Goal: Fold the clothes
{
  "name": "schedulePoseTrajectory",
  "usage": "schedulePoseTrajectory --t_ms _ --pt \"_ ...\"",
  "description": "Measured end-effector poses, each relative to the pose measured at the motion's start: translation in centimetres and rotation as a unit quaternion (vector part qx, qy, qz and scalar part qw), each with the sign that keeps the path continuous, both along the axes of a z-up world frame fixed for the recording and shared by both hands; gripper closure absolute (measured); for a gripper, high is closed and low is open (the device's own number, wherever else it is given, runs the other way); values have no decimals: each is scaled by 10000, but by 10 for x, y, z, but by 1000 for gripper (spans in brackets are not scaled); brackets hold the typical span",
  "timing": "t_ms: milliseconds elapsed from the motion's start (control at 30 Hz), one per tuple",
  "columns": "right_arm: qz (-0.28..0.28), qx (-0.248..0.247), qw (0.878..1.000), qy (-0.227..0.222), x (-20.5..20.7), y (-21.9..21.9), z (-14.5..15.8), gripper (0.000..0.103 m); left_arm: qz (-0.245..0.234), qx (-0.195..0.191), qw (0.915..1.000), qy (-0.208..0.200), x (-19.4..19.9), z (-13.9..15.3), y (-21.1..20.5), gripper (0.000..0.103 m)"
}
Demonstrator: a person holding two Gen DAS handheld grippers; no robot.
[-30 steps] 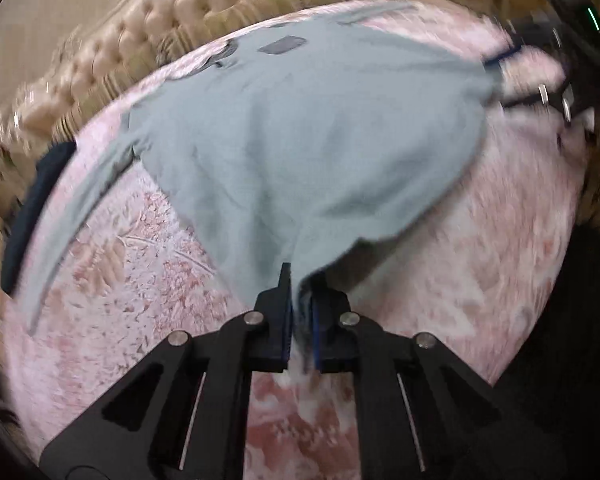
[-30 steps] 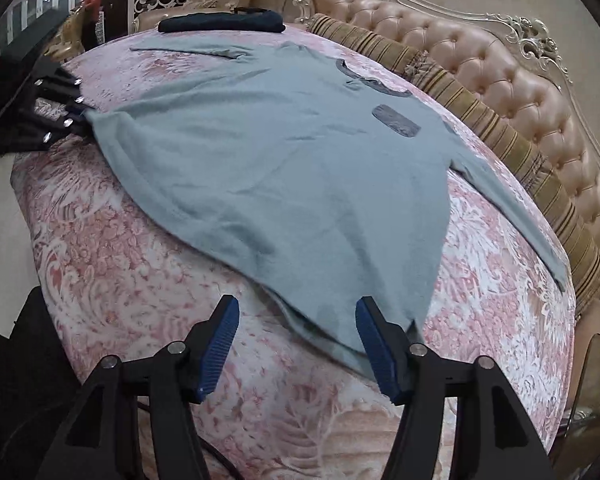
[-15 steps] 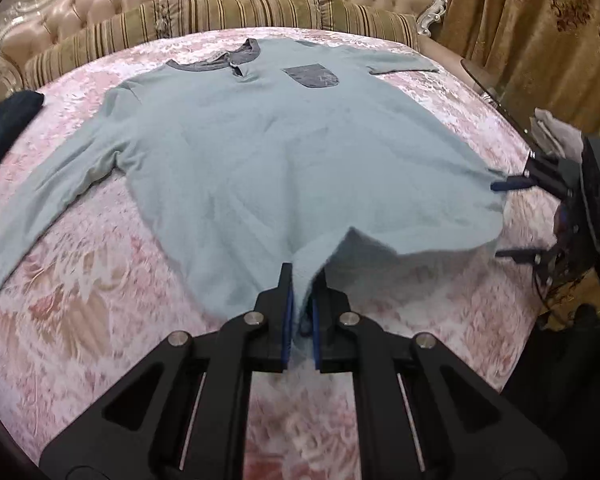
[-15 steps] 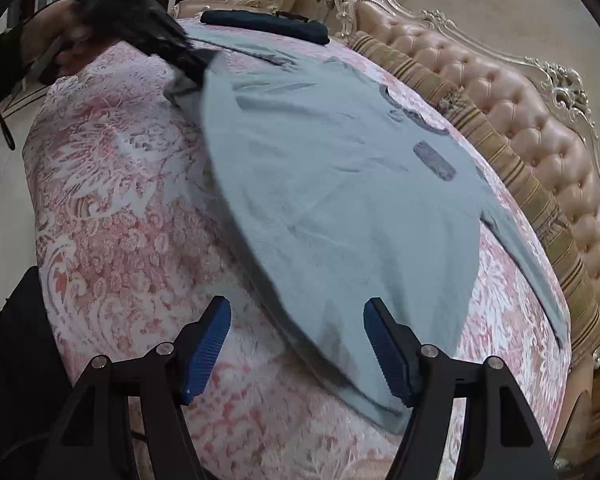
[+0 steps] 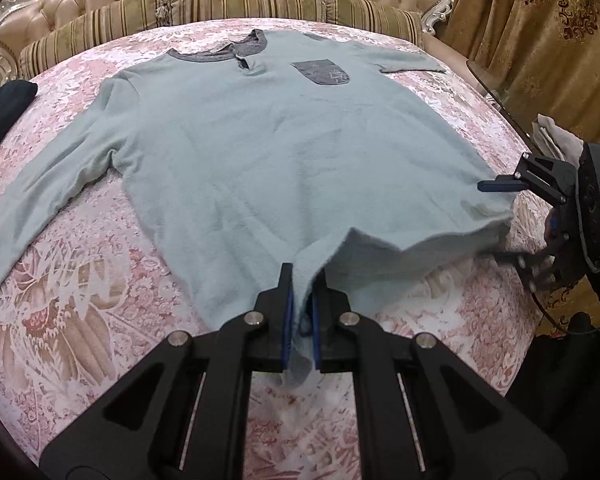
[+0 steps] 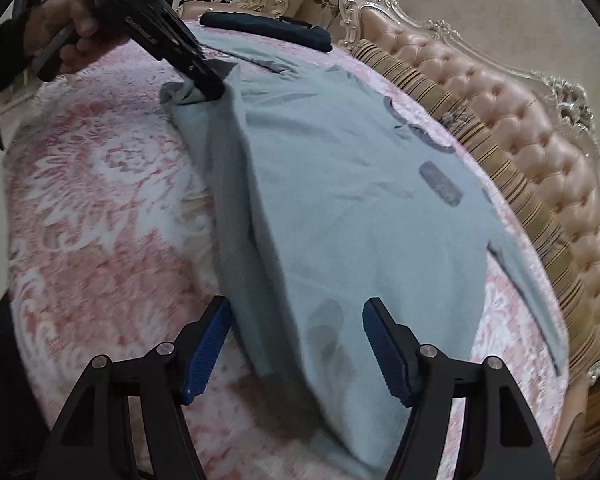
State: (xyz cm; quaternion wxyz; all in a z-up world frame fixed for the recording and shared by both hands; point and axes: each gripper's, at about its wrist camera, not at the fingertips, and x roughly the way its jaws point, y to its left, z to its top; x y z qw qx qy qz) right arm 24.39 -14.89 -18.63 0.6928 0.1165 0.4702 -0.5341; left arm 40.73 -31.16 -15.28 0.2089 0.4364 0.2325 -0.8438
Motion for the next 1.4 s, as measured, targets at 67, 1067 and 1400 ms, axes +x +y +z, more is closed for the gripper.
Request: schedulePoseTrajectory --t_ms 67,1067,1400 --pt "-187 -43 9998 -43 -5 -4 4 72 27 17 10000 34 5 1 4 94" --pt "-898 676 9800 -1639 -61 -66 15 95 760 -1075 9911 -218 -2 -6 11 38" --pt "-877 805 9755 -1852 -70 -78 6 93 603 -1759 9826 -42 -8 22 30 38"
